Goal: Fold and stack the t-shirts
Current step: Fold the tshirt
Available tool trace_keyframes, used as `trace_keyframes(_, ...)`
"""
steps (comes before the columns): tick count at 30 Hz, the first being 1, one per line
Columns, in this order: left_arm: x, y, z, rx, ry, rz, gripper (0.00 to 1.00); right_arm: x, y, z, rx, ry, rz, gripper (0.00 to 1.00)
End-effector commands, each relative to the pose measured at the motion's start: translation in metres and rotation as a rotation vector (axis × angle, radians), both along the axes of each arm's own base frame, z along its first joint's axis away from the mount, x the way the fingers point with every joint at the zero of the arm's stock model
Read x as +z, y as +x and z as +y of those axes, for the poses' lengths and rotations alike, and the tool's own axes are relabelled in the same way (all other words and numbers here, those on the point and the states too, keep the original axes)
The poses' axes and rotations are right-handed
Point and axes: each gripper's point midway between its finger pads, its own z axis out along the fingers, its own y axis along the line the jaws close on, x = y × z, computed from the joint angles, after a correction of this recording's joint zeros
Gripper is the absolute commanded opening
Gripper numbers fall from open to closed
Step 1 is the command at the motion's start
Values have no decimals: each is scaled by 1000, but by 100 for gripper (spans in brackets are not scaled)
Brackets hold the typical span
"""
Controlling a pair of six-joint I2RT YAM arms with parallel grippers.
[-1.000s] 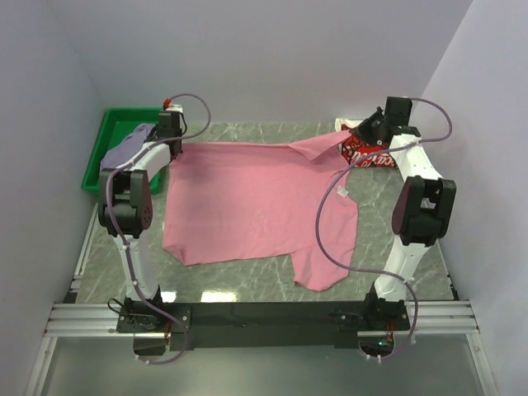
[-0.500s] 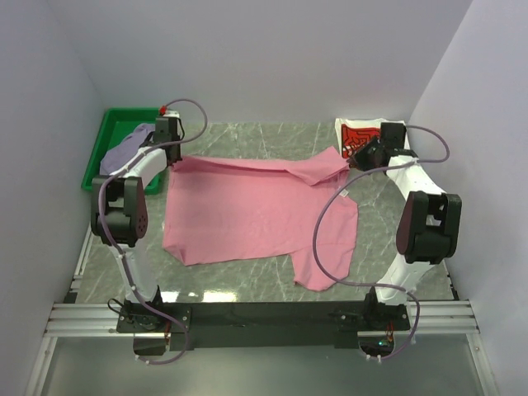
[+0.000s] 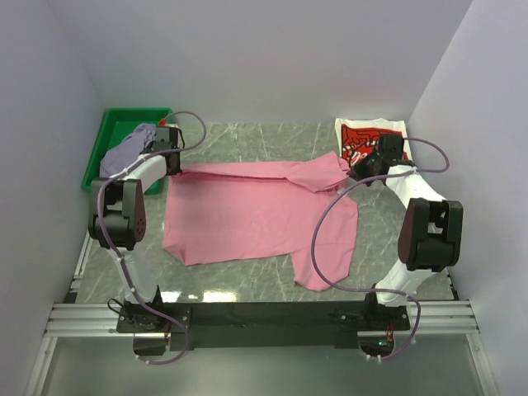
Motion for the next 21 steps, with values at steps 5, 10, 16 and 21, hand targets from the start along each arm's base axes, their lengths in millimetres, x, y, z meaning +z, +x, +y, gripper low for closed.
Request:
trace_keyframes(5,65,18,3,-96,174,-150,1,59,10,-3,7,-28,-124,0)
trace_keyframes(10,61,6,1,-130,254,-144,1,50,-3,-1,17,-28,-90,0)
trace_keyframes(16,32,-24,-8,-92,216,-57,2,14,-27,-1,15,-37,-14,3)
trace_keyframes(21,11,-43,-17,-44,169,-27,7,-16,-45,-6,11,-70,47,10)
